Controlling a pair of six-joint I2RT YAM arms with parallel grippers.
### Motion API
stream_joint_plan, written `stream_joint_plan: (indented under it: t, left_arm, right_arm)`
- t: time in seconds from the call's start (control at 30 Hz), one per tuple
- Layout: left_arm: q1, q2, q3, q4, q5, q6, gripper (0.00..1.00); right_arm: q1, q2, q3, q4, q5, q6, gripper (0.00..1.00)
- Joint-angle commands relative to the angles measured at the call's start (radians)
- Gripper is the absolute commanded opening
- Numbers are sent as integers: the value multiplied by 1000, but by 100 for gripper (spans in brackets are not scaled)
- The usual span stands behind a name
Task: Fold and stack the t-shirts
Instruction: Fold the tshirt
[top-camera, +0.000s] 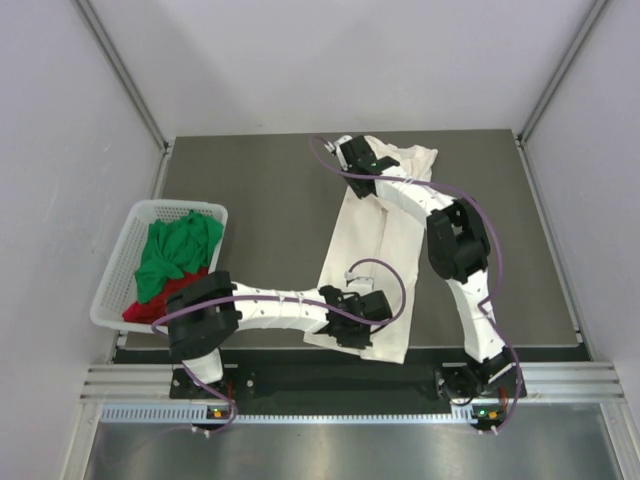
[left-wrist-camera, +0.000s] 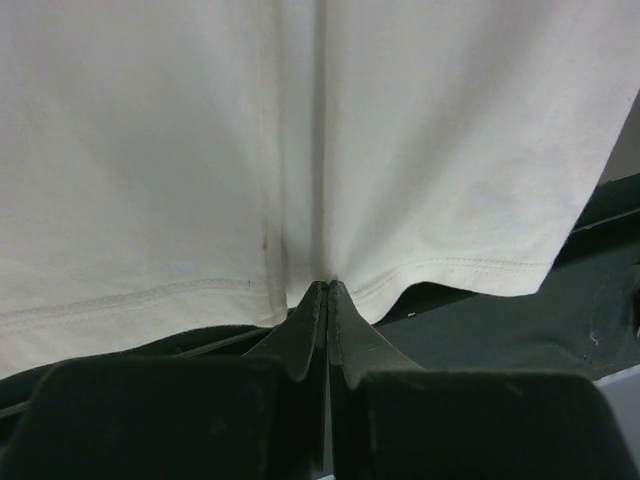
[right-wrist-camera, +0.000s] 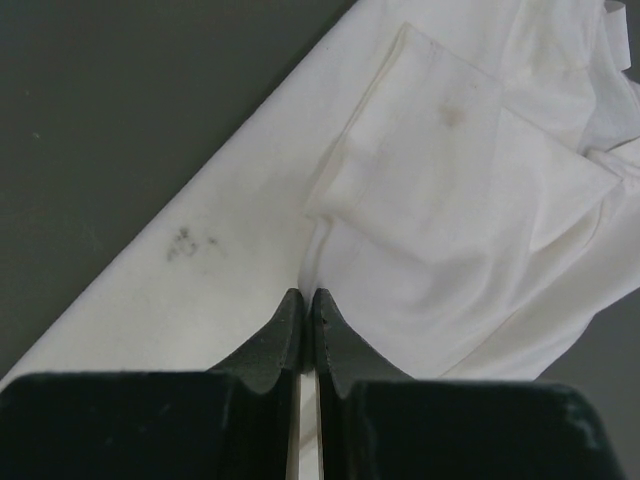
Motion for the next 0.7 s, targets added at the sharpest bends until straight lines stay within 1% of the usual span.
stream_joint_plan:
  t: [0.0, 0.03, 0.1, 0.13, 0.17, 0.27, 0.3, 0.33, 0.37, 0.4, 0.43, 0.47, 0.57, 0.6, 0.67]
  left_arm:
    - [-14, 17, 35, -59, -17, -21, 0]
    - [-14, 14, 35, -76, -25, -24, 0]
    - [-14, 8, 39, -97, -49, -30, 2]
    - [-14, 3, 46, -106, -57, -33, 9]
    - [-14, 3, 56, -126, -62, -36, 12]
    - [-15, -9, 82, -148, -72, -35, 16]
    - [-15, -24, 92, -156, -91, -32, 18]
    - [-20, -30, 102, -163, -99, -27, 22]
    - [-20, -38, 130, -171, -108, -21, 23]
    - [-21, -49, 145, -177, -114, -14, 24]
    - [-24, -52, 162, -177, -117, -1, 25]
    - [-27, -52, 196, -177, -119, 23, 25]
    - [-41, -35, 243, -139, -105, 75, 26]
    - [-44, -23, 247, -86, -93, 89, 26]
    - [-46, -6, 245, -33, -42, 135, 25]
  right_arm:
    - [-4, -13, 50, 18, -9, 23, 1]
    - [-4, -16, 47, 16, -15, 26, 4]
    - [-6, -22, 43, 19, -19, 31, 8]
    - [-7, -26, 43, 15, -27, 34, 14]
    - [-9, -34, 41, 13, -30, 38, 20]
    - [-30, -75, 30, 15, -82, 84, 30]
    - [-42, -91, 23, 19, -102, 122, 34]
    - [-74, -123, 14, 28, -145, 145, 45]
    - [-96, -138, 3, 30, -174, 171, 48]
    - [-119, -152, 0, 31, -208, 234, 50]
    - [-172, -175, -5, 34, -249, 260, 52]
    - [-199, -181, -8, 38, -325, 285, 53]
    - [-288, -192, -17, 53, -429, 366, 55]
    - [-308, -185, -17, 59, -447, 382, 56]
    - [-364, -169, -17, 84, -493, 420, 57]
